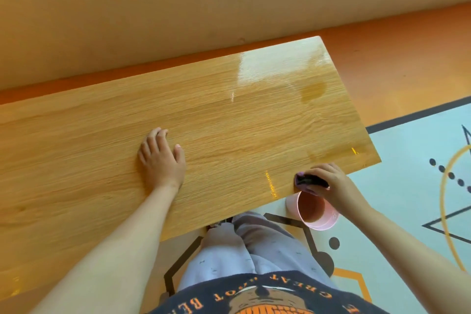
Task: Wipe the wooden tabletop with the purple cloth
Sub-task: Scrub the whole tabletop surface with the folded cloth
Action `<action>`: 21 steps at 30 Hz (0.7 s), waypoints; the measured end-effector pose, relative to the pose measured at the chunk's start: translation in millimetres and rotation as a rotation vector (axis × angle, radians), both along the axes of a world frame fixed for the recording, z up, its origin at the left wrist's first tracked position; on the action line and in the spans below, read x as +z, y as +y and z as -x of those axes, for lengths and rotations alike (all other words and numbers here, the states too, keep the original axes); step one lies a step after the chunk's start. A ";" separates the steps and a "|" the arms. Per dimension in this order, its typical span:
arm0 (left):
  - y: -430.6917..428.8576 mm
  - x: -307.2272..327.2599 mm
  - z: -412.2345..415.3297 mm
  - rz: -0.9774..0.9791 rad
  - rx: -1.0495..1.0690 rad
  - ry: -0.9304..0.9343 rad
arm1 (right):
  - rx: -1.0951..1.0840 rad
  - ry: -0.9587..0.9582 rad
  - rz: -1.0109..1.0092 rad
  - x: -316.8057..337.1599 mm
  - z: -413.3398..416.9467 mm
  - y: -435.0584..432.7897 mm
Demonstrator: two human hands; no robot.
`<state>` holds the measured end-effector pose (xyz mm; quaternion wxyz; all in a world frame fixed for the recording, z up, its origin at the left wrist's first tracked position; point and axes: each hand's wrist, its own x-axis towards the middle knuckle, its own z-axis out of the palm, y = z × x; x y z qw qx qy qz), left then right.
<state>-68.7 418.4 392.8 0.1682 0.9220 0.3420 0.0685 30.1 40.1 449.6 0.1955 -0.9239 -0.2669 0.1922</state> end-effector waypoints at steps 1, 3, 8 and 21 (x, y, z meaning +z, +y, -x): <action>0.3 -0.8 0.9 0.004 -0.009 -0.002 | -0.011 -0.017 0.005 -2.1 -8.7 4.3; 1.7 0.7 1.3 0.022 -0.026 -0.001 | -0.049 -0.067 0.009 -6.5 -29.1 15.8; -27.7 23.5 0.8 0.114 -0.110 -0.062 | -0.236 -0.140 -0.014 -12.0 -63.4 56.0; -136.0 0.1 13.5 -0.003 -0.550 0.094 | -0.241 -0.129 -0.193 -13.6 37.1 78.6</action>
